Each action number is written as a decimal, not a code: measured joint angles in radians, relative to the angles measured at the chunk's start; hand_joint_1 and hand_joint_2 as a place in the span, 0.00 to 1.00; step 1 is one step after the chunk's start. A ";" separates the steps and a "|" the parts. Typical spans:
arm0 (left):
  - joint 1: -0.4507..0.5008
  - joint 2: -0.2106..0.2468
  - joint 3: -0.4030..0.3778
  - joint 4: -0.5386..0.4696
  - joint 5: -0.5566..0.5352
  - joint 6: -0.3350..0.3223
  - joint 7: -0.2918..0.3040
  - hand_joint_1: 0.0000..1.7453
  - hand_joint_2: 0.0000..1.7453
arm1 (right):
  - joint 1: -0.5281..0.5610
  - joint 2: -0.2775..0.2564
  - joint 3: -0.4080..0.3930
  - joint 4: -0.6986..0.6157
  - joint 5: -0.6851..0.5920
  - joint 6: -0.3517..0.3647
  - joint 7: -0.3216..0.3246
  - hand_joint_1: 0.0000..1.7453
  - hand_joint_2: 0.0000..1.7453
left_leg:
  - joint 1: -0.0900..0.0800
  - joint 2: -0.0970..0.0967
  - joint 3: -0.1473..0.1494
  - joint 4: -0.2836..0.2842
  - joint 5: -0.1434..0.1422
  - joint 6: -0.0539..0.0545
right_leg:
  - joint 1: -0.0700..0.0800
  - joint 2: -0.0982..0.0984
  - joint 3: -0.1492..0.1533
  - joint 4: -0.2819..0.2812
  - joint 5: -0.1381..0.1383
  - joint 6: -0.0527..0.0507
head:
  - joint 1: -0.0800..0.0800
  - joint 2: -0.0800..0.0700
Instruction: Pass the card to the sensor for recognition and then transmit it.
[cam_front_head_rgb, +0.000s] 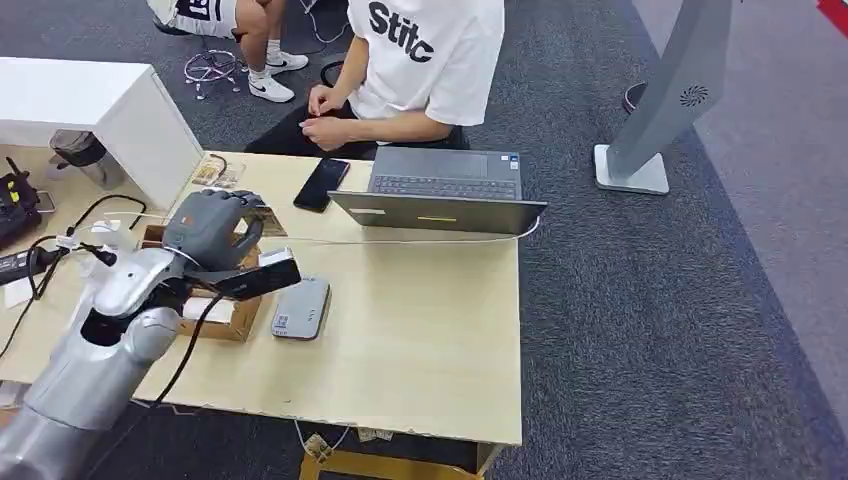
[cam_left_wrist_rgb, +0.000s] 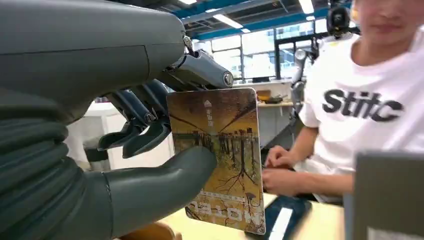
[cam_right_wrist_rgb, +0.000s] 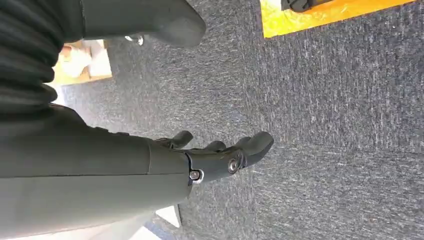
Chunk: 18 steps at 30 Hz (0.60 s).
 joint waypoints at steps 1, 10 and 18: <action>-0.001 0.001 -0.017 0.005 0.002 -0.005 0.000 1.00 1.00 | 0.000 0.000 0.000 0.000 0.000 0.000 0.000 0.00 1.00 | 0.000 0.000 0.000 0.000 0.000 0.000 | 0.000 0.000 0.000 0.000 0.000 0.000 | 0.000 0.000; -0.006 0.017 -0.135 0.106 0.001 -0.042 0.018 1.00 1.00 | 0.000 0.003 0.000 0.000 -0.002 0.000 0.002 0.00 1.00 | 0.000 0.000 0.000 0.000 0.000 0.000 | 0.000 0.000 0.000 0.000 0.000 0.000 | 0.000 0.000; 0.021 0.019 -0.188 0.215 -0.074 0.033 0.068 1.00 1.00 | 0.000 0.005 0.000 0.000 0.001 0.001 0.013 0.00 1.00 | 0.000 0.000 0.000 0.000 0.000 0.000 | 0.000 0.000 0.000 0.000 0.000 0.000 | 0.000 0.000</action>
